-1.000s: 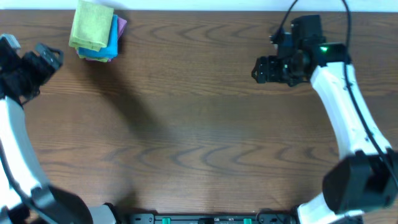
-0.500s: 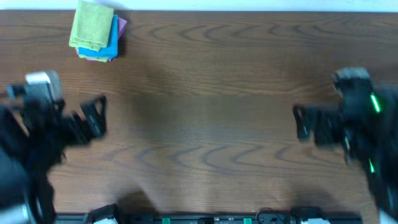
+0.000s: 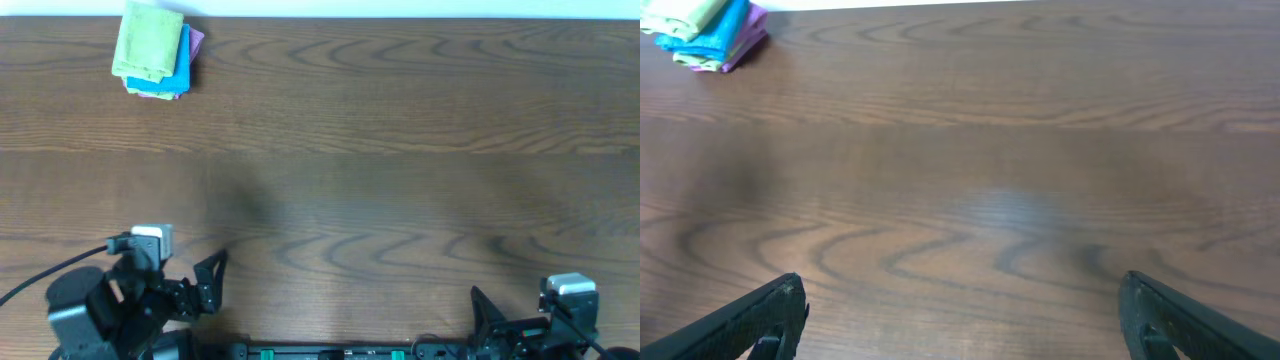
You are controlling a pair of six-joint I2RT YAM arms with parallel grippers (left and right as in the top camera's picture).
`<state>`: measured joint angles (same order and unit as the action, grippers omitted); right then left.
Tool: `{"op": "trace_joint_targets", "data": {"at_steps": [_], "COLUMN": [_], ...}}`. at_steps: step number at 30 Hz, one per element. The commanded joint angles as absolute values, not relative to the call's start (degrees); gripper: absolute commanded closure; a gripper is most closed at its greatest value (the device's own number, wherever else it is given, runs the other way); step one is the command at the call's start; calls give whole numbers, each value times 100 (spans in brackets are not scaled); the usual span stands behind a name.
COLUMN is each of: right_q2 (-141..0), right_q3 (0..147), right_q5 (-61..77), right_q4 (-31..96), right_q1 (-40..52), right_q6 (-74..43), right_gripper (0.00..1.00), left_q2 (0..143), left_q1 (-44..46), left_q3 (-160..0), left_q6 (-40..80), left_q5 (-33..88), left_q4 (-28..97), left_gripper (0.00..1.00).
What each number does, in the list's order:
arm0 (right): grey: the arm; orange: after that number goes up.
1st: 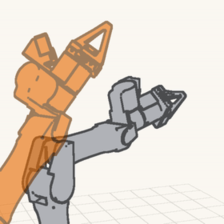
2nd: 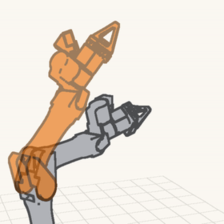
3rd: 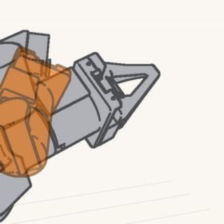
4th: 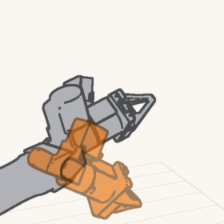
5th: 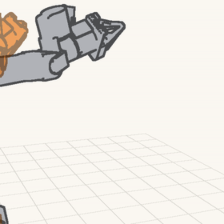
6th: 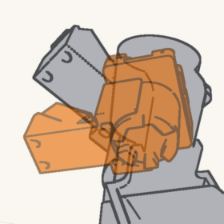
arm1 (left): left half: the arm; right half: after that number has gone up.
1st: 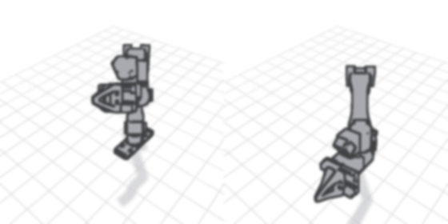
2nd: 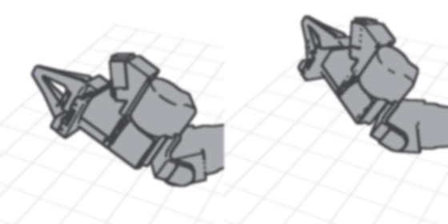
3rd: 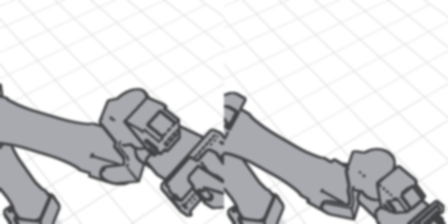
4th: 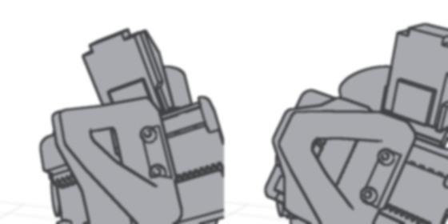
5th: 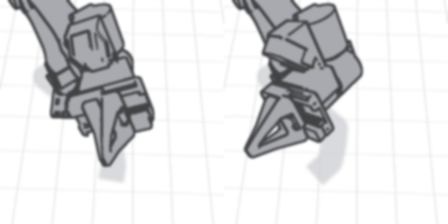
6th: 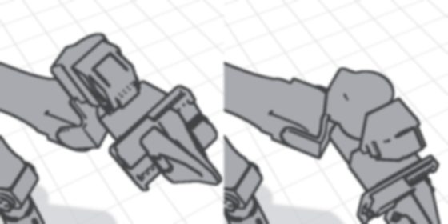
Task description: Fold the cloth
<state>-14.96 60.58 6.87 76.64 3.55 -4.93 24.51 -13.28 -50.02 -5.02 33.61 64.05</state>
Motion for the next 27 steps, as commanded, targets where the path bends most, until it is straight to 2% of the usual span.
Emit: {"op": "trace_joint_targets", "data": {"at_steps": [1, 20, 27], "right_q2": [-1461, -1461, -1461], "right_q3": [6029, 6029, 6029], "right_q5": [757, 751, 753], "right_q4": [7658, 7762, 7762], "right_q1": [329, 329, 329], "right_q6": [-596, -722, -722], "right_gripper": [1, 1, 1], "left_q2": [2425, 2425, 2235], "left_q1": [-1293, -1295, -1142], "left_q3": [-4875, -4873, -4560], "left_q6": [-607, -322, -939], "left_q5": [3889, 3395, 2458], "left_q4": [6340, 6324, 5708], "left_gripper": [5, 5, 5]}}
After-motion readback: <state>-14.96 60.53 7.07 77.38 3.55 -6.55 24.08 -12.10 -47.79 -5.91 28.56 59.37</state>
